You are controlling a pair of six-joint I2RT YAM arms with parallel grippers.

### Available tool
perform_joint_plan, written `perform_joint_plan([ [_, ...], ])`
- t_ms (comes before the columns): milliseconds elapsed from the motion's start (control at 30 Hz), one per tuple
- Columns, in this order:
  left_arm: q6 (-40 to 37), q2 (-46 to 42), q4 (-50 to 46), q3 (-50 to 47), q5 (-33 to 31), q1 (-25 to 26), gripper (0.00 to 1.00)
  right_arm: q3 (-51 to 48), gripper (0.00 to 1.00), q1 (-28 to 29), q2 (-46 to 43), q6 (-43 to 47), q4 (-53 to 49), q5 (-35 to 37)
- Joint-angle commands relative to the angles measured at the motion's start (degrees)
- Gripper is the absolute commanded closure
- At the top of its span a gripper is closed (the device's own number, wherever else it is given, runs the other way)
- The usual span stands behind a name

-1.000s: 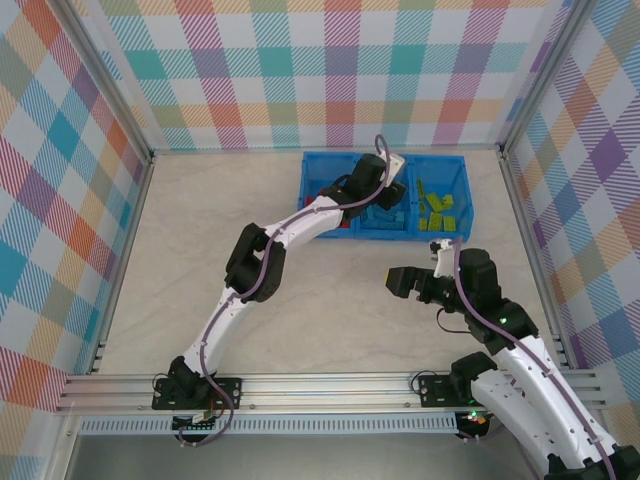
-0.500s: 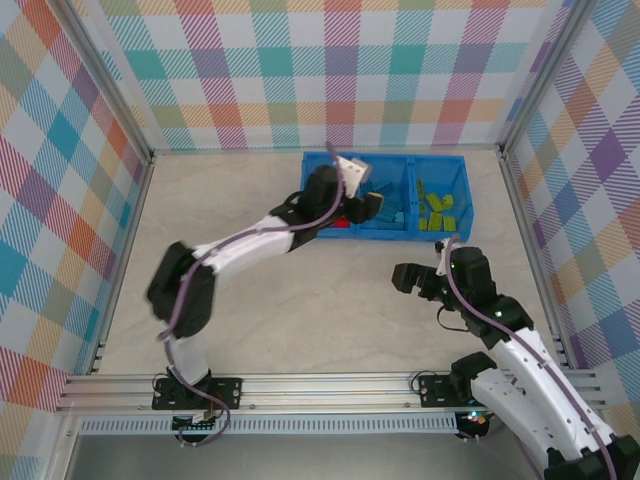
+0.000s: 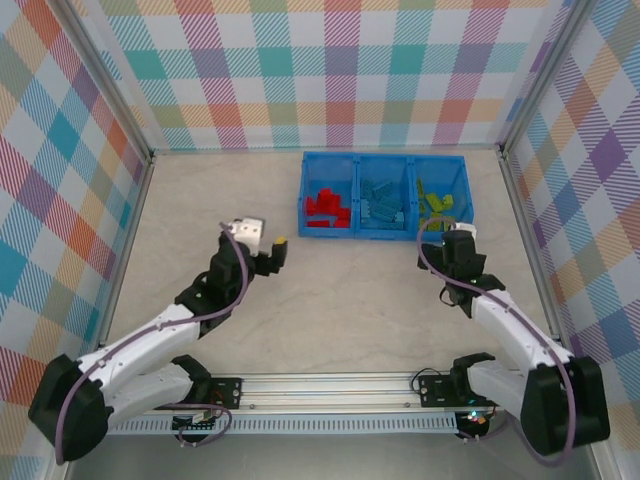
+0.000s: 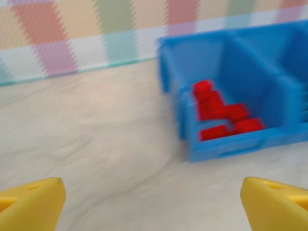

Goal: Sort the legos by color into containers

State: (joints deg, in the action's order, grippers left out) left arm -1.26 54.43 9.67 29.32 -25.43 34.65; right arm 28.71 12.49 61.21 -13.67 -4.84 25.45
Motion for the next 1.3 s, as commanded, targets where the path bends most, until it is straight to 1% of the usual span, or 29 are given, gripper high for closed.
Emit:
perform_joint_plan([
  [0,-0.41,-4.18,-0.12,-2.65,-5.7,-4.56,0.03,-4.72,0.0,-1.44,4.16,9.84,23.79,4.0],
  [33,-0.41,-4.75,0.11,-3.7,-5.47,-6.3,0.02,-5.49,0.0,-2.98,7.29,9.98,27.57,3.87],
  [100,-0.55,-5.05,1.5,-5.67,-4.09,-9.65,0.0,-4.98,0.0,-4.95,12.87,9.43,31.59,2.81],
  [133,-0.65,-4.83,2.98,-6.98,-2.83,-11.3,0.0,-2.87,0.0,-5.22,14.66,9.23,29.46,1.69],
  [200,-0.85,-3.55,6.6,-9.29,0.15,-14.23,0.0,-3.4,0.0,-5.44,18.1,10.77,38.64,-0.35],
  [233,-0.74,-2.28,9.05,-10.32,1.32,-15.53,0.0,-4.17,0.0,-5.54,20.14,11.72,45.64,-0.73],
  [267,-0.42,-0.45,10.93,-11.03,1.9,-16.68,0.0,-4.16,0.0,-6.34,23.32,11.19,49.04,-1.93],
  [300,-0.15,1.17,11.88,-11.06,2.6,-17.62,0.0,-2.74,0.0,-7.1,25.78,11.57,49.61,-3.51],
  [333,-0.07,3.02,12.84,-11.04,3.19,-18.47,0.0,0.52,0.0,-7.23,26.03,11.31,42.35,-6.21],
  [367,-0.24,4.9,14.21,-11.12,3.37,-19.17,0.0,1.0,0.0,-7.3,26.78,12.07,43.32,-6.76],
  [400,-0.37,6.48,15.44,-11.12,3.62,-19.78,0.0,1.17,0.0,-7.35,26.37,11.59,42.06,-7.18],
  [433,-0.26,7.97,17.11,-11.37,3.99,-20.46,0.0,0.56,0.0,-7.48,26.54,12.25,43.72,-8.24],
  [533,2.3,12.9,24.23,-12.33,6.49,-23.65,0.0,-1.25,0.0,-8.07,25.64,12.35,45.76,-11.91],
  [600,4.5,16.63,28.65,-12.16,9.61,-26.12,0.0,-6.87,0.0,-10.29,26.51,11.92,55.26,-18.9],
  [633,5.01,18.45,29.46,-11.28,10.4,-27.08,0.0,-10.23,0.0,-10.26,29.24,12.94,67.1,-18.03],
  [667,4.5,20.23,29.8,-10.12,11.25,-28.01,0.0,-10.37,0.0,-10.01,27.36,12.91,63.41,-18.16],
  [700,3.67,21.56,29.21,-8.87,11.75,-28.56,0.0,-8.4,0.0,-9.95,27.47,12.56,59.5,-16.74],
  [767,2.78,24.49,28.89,-6.58,13.54,-30.06,0.0,-7.22,0.0,-9.84,27.83,11.14,58.16,-14.23],
  [800,2.53,26.08,30.21,-6.34,14.19,-30.7,0.0,-7.49,0.0,-9.91,28.17,11.31,59.44,-14.16],
  [867,3.49,33.43,38.01,-6.71,15.44,-32.24,0.0,-7.47,0.0,-9.88,28.01,11.23,59.11,-14.27],
  [900,1.72,35.76,40.28,-6.54,18.46,-32.01,0.0,-7.69,0.0,-9.92,28.11,11.46,59.79,-14.12],
  [933,1.15,35.08,37.41,-6.0,18.26,-31.22,0.0,-7.75,0.0,-9.88,27.91,11.39,59.47,-14.31],
  [967,1.0,35.21,37.89,-5.75,18.01,-31.14,0.0,-8.18,0.0,-9.9,27.89,11.58,60.54,-14.6],
  [1033,1.0,35.08,37.53,-5.79,18.05,-31.14,0.0,-10.39,0.0,-9.86,27.95,13.19,64.99,-19.23],
  [1067,0.99,35.21,37.45,-5.83,18.03,-31.08,0.0,-12.02,0.0,-9.79,28.03,15.36,68.38,-24.58],
  [1133,0.87,35.22,37.46,-5.81,18.03,-31.06,0.0,-13.42,0.0,-9.77,27.45,18.67,69.31,-31.9],
  [1200,0.83,35.22,37.47,-5.81,17.88,-31.04,0.0,-13.88,0.0,-9.7,28.06,18.62,71.15,-31.75],
  [1267,0.9,35.21,37.45,-5.75,17.86,-31.03,0.0,-12.13,0.0,-9.71,27.66,17.87,67.04,-29.68],
])
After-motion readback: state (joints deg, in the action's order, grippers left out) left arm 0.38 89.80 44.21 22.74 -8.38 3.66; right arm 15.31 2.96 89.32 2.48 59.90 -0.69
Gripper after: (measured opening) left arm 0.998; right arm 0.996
